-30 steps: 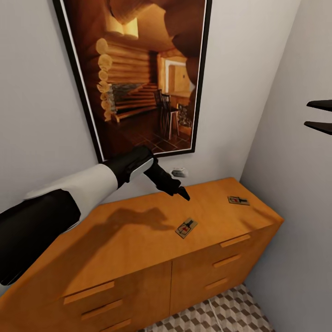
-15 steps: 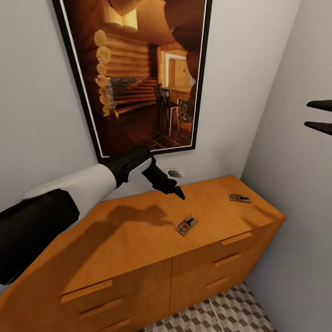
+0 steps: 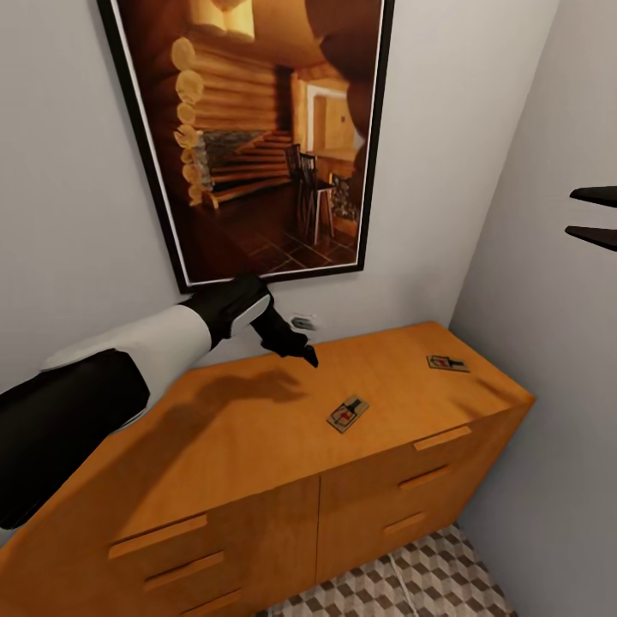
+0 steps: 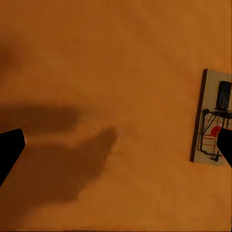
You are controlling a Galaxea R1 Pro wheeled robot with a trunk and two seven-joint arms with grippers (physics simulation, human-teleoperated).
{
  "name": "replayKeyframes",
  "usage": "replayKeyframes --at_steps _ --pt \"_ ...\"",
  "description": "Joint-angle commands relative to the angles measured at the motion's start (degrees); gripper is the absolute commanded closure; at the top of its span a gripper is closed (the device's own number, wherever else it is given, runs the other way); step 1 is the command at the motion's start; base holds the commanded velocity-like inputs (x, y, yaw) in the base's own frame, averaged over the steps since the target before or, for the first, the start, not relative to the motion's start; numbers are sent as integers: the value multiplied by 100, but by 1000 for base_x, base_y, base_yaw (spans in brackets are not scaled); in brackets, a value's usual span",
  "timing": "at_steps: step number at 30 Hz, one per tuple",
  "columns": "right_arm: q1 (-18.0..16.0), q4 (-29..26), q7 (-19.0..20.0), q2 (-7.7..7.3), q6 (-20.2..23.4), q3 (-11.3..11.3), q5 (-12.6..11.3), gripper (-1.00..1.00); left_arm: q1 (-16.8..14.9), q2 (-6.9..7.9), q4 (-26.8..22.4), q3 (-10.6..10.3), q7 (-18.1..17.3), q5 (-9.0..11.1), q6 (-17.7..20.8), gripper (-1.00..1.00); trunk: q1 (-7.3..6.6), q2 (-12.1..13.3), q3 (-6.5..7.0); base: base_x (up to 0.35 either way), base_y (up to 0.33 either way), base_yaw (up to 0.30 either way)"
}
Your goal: Take the four mousetraps from the cabinet in the bathroom and place them on the bathroom floor. Make sure all four end up on the same floor surface, and ensure that at least two of them are either under or directly next to the same bathroom sink.
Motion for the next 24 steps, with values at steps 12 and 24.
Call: replayKeyframes --at_steps 12,24 --pt "-9 6 41 -7 11 12 31 -100 -8 -3 523 -2 -25 -28 -13 -100 264 -488 -222 0 0 0" --pt "-9 6 41 -7 11 12 30 -100 -15 3 548 16 -23 -23 -7 -100 264 -488 -222 0 0 0"
